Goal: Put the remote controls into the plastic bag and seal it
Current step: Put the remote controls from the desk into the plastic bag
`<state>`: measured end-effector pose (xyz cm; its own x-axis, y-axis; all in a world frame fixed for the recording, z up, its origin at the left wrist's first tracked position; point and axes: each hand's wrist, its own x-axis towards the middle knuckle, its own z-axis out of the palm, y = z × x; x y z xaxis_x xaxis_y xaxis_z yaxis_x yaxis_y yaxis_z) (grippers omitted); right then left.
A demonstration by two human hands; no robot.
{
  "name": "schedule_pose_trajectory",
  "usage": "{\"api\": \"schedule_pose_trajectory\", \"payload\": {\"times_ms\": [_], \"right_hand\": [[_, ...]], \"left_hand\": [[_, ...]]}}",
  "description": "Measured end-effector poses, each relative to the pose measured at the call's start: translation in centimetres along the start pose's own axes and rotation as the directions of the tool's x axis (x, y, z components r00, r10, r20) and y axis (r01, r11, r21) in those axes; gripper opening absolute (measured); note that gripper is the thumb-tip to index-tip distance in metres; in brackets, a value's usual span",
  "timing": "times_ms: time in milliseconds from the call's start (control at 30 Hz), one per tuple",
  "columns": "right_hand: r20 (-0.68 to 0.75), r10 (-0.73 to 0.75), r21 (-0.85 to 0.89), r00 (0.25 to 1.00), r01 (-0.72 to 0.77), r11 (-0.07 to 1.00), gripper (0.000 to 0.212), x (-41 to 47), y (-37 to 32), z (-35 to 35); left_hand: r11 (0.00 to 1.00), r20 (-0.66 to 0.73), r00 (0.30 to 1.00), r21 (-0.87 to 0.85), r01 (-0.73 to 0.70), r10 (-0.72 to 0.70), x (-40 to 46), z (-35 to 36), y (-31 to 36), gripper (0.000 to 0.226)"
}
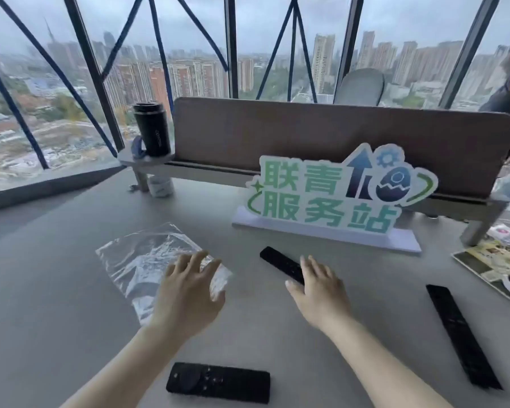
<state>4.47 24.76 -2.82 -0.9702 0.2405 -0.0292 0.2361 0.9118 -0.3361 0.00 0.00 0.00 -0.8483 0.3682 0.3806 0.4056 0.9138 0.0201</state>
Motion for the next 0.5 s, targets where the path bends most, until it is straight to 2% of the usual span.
{"api": "schedule_pose_trajectory", "payload": {"times_ms": [100, 233, 333, 433, 500], "right_hand": [[-0.039, 0.066, -0.056, 0.997, -0.068, 0.996, 0.07, 0.7, 0.5, 1.0], [-0.157, 0.072, -0.121, 0.985, -0.092, 0.988, 0.051, 0.6, 0.5, 1.8], [-0.086, 0.203, 0.077, 0.976, -0.196, 0.978, 0.037, -0.6, 0.2, 1.2], [0.085, 0.276, 0.285, 0.957, -0.289, 0.914, 0.038, -2.3, 0.4, 0.4], [0.218, 0.225, 0.583, 0.95, -0.312, 0.75, 0.032, -4.1, 0.8, -0.6]], "left_hand": [[0.998, 0.039, 0.999, 0.068, -0.012, 0.009, -1.5, 1.3, -1.2, 0.046], [0.995, 0.093, 0.996, 0.095, 0.006, -0.015, -2.9, 2.5, -2.6, 0.014], [0.996, 0.109, 0.992, 0.07, 0.062, -0.07, -2.8, 2.3, -2.7, 0.014], [0.998, 0.066, 0.996, -0.036, 0.054, -0.052, -1.7, 1.7, -1.7, 0.015], [0.993, 0.016, 1.0, -0.116, 0.008, -0.006, -0.9, 1.1, -0.5, 0.016]]}}
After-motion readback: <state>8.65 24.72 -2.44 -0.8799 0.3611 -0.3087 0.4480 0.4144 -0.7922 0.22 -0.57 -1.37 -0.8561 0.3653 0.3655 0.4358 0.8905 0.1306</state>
